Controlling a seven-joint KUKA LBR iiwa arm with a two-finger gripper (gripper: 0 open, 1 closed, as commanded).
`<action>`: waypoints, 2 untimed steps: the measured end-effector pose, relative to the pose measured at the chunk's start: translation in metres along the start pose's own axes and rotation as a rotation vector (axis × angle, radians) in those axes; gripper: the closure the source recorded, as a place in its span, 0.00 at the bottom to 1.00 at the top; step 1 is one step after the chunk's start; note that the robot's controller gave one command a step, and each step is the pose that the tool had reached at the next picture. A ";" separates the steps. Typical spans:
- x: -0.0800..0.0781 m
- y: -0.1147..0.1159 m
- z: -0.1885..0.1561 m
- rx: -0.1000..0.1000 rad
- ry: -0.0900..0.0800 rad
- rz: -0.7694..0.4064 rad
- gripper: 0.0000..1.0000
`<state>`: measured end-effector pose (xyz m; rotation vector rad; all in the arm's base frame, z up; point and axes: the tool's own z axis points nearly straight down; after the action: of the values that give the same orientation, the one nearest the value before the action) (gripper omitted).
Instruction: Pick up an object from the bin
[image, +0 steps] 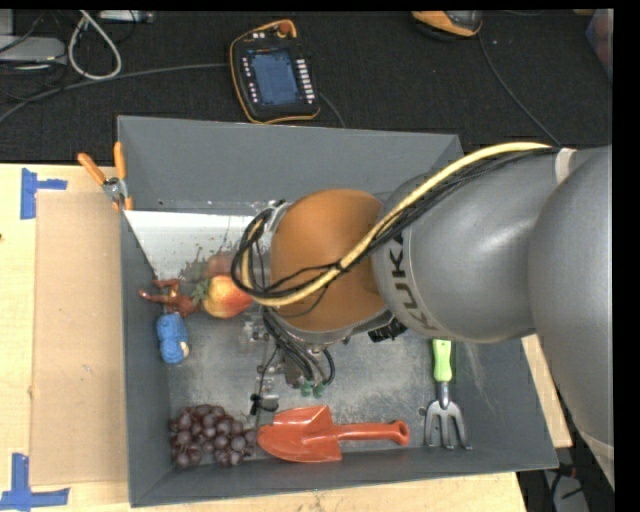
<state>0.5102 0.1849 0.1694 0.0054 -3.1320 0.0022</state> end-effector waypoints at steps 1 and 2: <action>-0.002 -0.001 -0.004 -0.001 -0.007 0.006 0.00; 0.028 0.039 0.094 -0.005 -0.011 -0.102 0.00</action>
Offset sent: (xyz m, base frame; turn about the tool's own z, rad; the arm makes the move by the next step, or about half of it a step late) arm -0.0336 0.0389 -0.0994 -0.1018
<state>0.4812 0.2235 0.0761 0.1661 -3.1387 -0.0063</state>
